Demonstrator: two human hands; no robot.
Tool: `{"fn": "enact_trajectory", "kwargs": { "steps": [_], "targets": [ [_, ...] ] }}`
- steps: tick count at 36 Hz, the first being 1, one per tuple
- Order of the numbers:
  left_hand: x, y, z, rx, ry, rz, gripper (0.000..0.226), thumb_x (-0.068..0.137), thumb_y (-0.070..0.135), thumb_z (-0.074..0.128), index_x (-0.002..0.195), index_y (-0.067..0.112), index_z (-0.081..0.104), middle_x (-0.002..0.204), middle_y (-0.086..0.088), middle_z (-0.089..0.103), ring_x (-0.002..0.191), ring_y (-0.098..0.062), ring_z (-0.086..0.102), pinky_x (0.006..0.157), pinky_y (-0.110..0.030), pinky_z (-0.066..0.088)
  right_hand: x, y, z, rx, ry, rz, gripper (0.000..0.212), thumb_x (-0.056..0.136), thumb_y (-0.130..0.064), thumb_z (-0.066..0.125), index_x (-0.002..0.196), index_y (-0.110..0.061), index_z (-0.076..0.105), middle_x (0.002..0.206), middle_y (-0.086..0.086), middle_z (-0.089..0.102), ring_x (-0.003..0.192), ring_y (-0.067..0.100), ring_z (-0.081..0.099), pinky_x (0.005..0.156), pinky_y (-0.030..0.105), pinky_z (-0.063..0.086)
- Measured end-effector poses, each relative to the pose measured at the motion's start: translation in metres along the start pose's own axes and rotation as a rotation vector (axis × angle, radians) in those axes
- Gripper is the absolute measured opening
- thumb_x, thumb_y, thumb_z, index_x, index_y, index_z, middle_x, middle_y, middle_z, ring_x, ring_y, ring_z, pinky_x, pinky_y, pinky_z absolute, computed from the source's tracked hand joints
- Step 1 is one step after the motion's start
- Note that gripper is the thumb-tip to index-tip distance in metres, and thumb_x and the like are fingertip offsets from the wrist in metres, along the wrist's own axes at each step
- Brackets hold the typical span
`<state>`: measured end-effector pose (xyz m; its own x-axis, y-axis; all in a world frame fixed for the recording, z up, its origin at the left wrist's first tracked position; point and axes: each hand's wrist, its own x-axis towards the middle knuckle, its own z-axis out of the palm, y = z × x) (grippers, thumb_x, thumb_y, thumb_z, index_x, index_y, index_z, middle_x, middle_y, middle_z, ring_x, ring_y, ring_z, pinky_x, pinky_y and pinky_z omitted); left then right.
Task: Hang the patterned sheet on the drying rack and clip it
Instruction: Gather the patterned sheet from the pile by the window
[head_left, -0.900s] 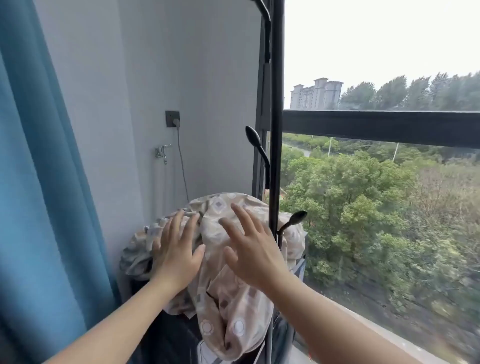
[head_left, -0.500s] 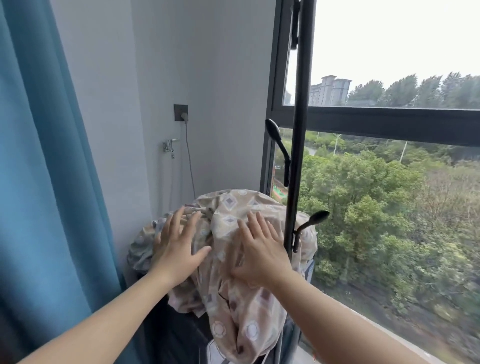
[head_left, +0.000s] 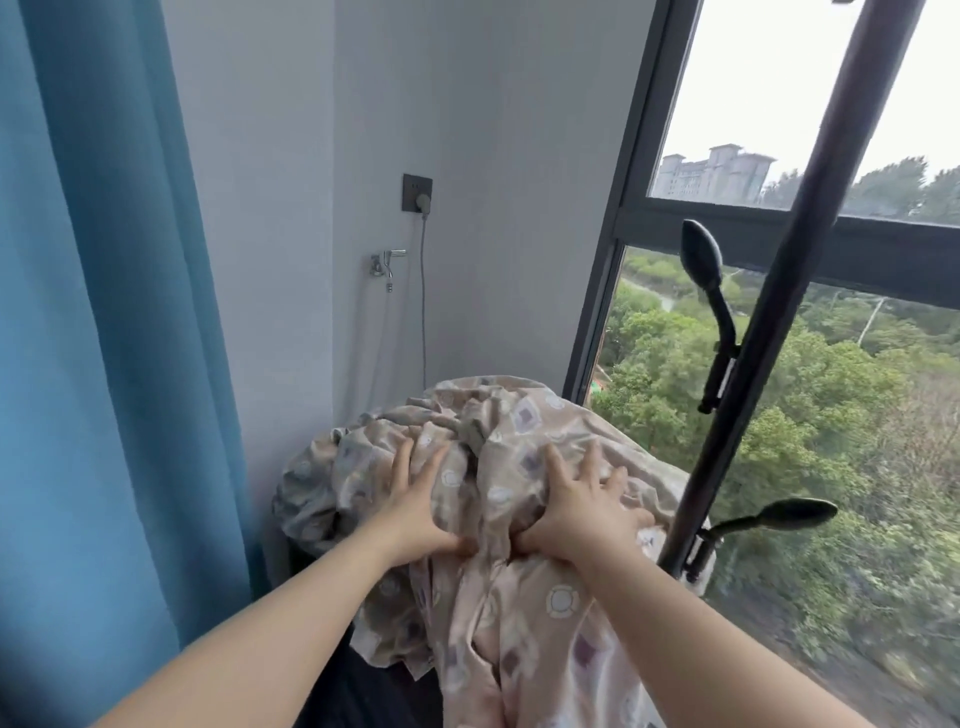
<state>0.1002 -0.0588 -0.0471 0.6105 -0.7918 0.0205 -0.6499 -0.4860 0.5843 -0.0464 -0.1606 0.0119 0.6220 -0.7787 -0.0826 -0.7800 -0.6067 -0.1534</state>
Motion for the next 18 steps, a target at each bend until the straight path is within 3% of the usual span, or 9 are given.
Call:
{"fn": "enact_trajectory", "kwargs": {
  "steps": [4, 7, 9, 11, 13, 15, 18],
  "targets": [
    [0.016, -0.007, 0.011, -0.107, -0.087, -0.089, 0.113, 0.071, 0.033, 0.074, 0.142, 0.046, -0.012, 0.153, -0.003, -0.023, 0.144, -0.031, 0.007, 0.111, -0.036, 0.027, 0.015, 0.000, 0.005, -0.028, -0.047, 0.014, 0.108, 0.069, -0.046, 0.070, 0.145, -0.044, -0.007, 0.156, 0.009, -0.015, 0.139, 0.041, 0.015, 0.103, 0.060, 0.029],
    [0.026, -0.017, 0.023, -0.239, -0.137, -0.126, 0.117, 0.072, 0.033, 0.073, 0.141, 0.042, -0.021, 0.152, -0.011, 0.019, 0.133, -0.029, 0.035, 0.106, -0.032, 0.035, 0.027, -0.001, 0.013, -0.092, -0.080, -0.004, 0.111, 0.070, -0.045, 0.070, 0.146, -0.040, -0.011, 0.155, 0.017, 0.003, 0.134, 0.038, 0.028, 0.103, 0.049, 0.036],
    [0.026, -0.020, 0.031, -0.327, -0.144, -0.130, 0.121, 0.071, 0.033, 0.075, 0.143, 0.035, -0.023, 0.149, -0.007, 0.031, 0.126, -0.024, 0.044, 0.102, -0.025, 0.036, 0.033, -0.002, 0.017, -0.153, -0.079, -0.045, 0.106, 0.073, -0.042, 0.068, 0.146, -0.035, -0.008, 0.148, 0.015, 0.026, 0.128, 0.034, 0.040, 0.097, 0.043, 0.041],
    [0.025, -0.023, 0.038, -0.381, -0.116, -0.149, 0.119, 0.067, 0.034, 0.078, 0.147, 0.031, -0.011, 0.146, -0.003, 0.036, 0.127, -0.022, 0.044, 0.101, -0.023, 0.035, 0.036, -0.005, 0.023, -0.237, -0.065, -0.104, 0.095, 0.077, -0.033, 0.064, 0.147, -0.030, 0.001, 0.143, 0.006, 0.037, 0.122, 0.031, 0.048, 0.085, 0.037, 0.043],
    [0.023, -0.024, 0.044, -0.395, -0.070, -0.179, 0.101, 0.069, 0.028, 0.078, 0.147, 0.025, 0.014, 0.136, -0.005, 0.048, 0.121, -0.022, 0.049, 0.093, -0.021, 0.038, 0.035, -0.008, 0.027, -0.308, -0.034, -0.157, 0.074, 0.081, -0.022, 0.057, 0.143, -0.022, 0.017, 0.139, 0.002, 0.042, 0.120, 0.030, 0.051, 0.081, 0.036, 0.043],
    [0.017, -0.021, 0.048, -0.389, -0.029, -0.196, 0.078, 0.071, 0.020, 0.075, 0.137, 0.019, 0.034, 0.126, -0.006, 0.055, 0.113, -0.022, 0.052, 0.084, -0.021, 0.039, 0.032, -0.010, 0.030, -0.333, -0.002, -0.200, 0.052, 0.085, -0.015, 0.050, 0.133, -0.017, 0.032, 0.132, 0.003, 0.049, 0.117, 0.030, 0.053, 0.076, 0.034, 0.040],
    [0.010, -0.018, 0.047, -0.363, 0.065, -0.197, 0.053, 0.073, 0.016, 0.071, 0.122, 0.017, 0.049, 0.115, -0.005, 0.061, 0.104, -0.022, 0.056, 0.079, -0.023, 0.042, 0.029, -0.009, 0.030, -0.319, 0.054, -0.245, 0.037, 0.087, -0.010, 0.045, 0.123, -0.016, 0.041, 0.123, 0.005, 0.055, 0.112, 0.029, 0.056, 0.071, 0.032, 0.035]
  ]
}}
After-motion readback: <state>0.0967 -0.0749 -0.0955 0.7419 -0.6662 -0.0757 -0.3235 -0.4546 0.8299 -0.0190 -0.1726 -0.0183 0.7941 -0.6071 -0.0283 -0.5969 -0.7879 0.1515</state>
